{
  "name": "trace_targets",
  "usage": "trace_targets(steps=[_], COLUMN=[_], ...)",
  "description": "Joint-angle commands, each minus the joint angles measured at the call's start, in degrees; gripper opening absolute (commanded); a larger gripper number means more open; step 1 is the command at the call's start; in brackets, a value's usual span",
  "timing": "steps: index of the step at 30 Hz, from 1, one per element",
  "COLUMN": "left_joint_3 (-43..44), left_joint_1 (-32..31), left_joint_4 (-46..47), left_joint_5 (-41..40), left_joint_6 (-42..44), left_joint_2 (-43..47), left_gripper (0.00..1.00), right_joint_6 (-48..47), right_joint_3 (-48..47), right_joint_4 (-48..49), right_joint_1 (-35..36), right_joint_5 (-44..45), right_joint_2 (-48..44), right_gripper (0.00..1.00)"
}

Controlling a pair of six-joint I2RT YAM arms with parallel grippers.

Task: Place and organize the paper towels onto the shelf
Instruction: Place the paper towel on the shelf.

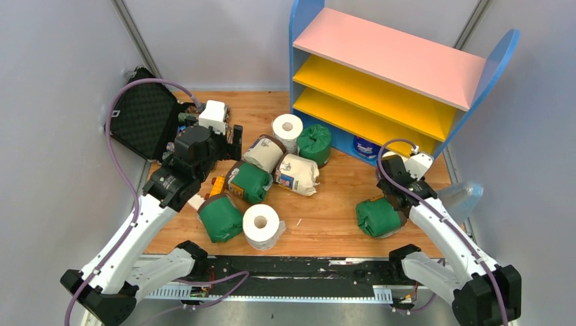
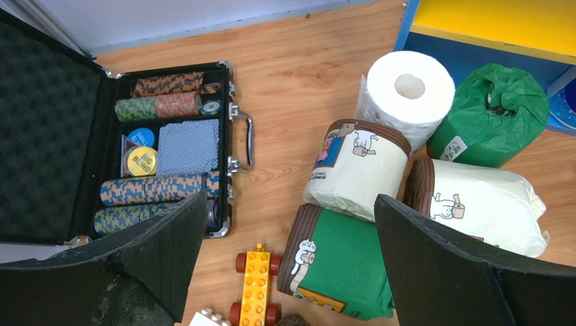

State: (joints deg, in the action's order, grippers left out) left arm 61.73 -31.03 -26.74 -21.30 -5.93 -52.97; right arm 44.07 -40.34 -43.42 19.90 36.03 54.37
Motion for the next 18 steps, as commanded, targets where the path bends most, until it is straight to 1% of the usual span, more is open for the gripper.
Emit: trace_targets(steps=[1, 6, 15, 18], left_joint_3=[-0.1, -0.2, -0.3, -0.3], left_joint_1=[0.3, 0.3, 0.3, 0.3], left_joint_4=[2.6, 2.7, 2.8, 2.7], left_joint_5=[0.4, 0.3, -0.1, -0.3], left_joint_6=[-0.2, -0.2, 0.0, 0.1], left_joint_2=[-0.1, -0.3, -0.5, -0.5], left_gripper=[1.0, 1.0, 1.0, 1.0], right_joint_6=[5.7, 3.1, 0.3, -2.6], right_joint_3=[1.6, 3.6, 3.7, 3.8], right_joint_4=[4.2, 11.7, 19.2, 23.3], right_joint_1=[-0.4, -0.7, -3.1, -4.2], right_joint_5=[4.8, 4.1, 3.8, 3.7], right_joint_2=[1.5, 3.4, 7.7, 7.8], right_gripper=[0.49, 0.44, 0.42, 0.42])
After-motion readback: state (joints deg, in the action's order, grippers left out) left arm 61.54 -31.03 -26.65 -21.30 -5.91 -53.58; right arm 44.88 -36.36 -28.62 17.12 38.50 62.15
